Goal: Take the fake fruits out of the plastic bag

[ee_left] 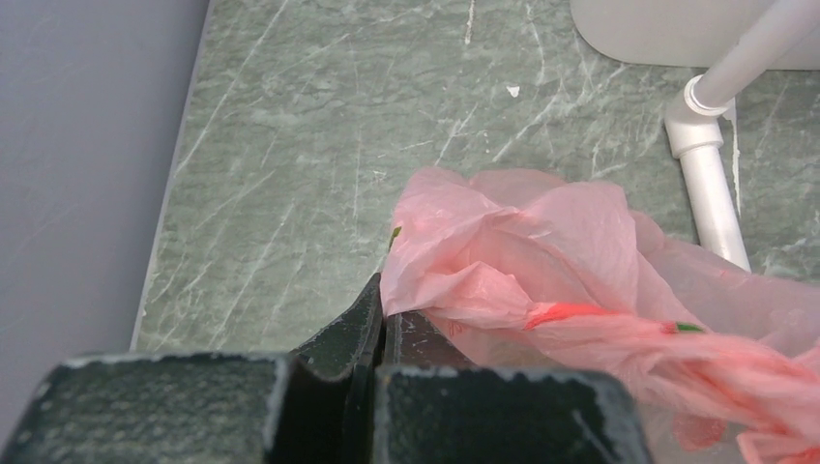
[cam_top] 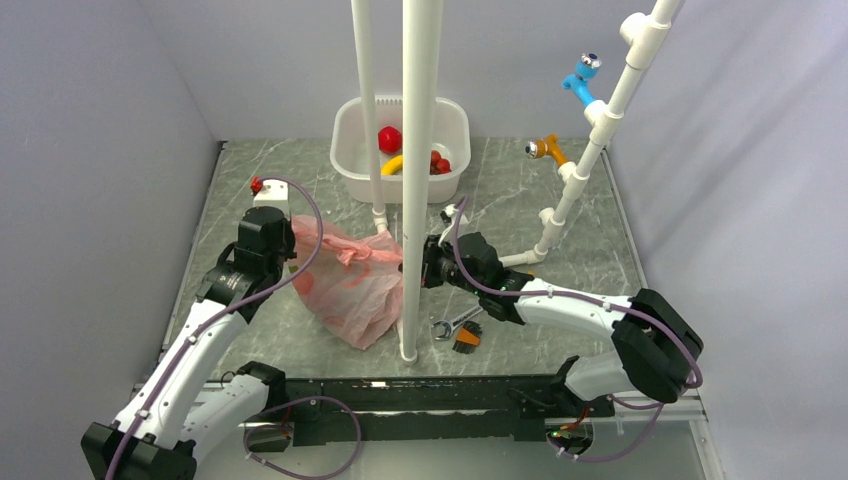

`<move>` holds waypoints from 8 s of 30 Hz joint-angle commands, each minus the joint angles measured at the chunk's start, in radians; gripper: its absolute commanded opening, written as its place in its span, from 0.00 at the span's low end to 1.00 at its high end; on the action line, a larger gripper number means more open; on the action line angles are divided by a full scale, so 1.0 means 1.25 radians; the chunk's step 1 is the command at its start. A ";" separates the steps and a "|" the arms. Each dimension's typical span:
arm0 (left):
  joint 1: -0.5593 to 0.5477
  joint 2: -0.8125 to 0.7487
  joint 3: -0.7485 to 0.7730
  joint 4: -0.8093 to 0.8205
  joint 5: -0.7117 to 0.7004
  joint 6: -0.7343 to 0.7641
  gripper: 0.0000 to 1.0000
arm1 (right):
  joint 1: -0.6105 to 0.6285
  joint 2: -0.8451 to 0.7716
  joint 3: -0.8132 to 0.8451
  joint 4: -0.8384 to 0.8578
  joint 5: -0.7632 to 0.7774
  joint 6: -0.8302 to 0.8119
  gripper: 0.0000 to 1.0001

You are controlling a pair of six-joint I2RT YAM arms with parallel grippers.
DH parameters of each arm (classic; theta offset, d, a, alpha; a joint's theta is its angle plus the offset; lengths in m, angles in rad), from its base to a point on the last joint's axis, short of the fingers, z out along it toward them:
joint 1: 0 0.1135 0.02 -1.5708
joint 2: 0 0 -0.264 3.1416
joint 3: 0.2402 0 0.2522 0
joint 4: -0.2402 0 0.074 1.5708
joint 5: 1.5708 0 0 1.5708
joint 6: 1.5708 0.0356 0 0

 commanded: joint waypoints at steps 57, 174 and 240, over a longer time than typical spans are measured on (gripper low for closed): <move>0.008 -0.075 -0.032 0.132 0.494 0.239 0.99 | 0.044 0.216 0.323 -0.158 0.074 -0.372 0.59; 0.022 -0.321 0.331 -0.691 0.379 -0.098 1.00 | 0.084 0.130 0.536 -0.208 -0.429 -0.340 0.99; 0.022 -0.254 0.273 -0.537 0.230 -0.060 0.16 | 0.071 0.205 0.554 -0.046 -0.429 -0.283 0.00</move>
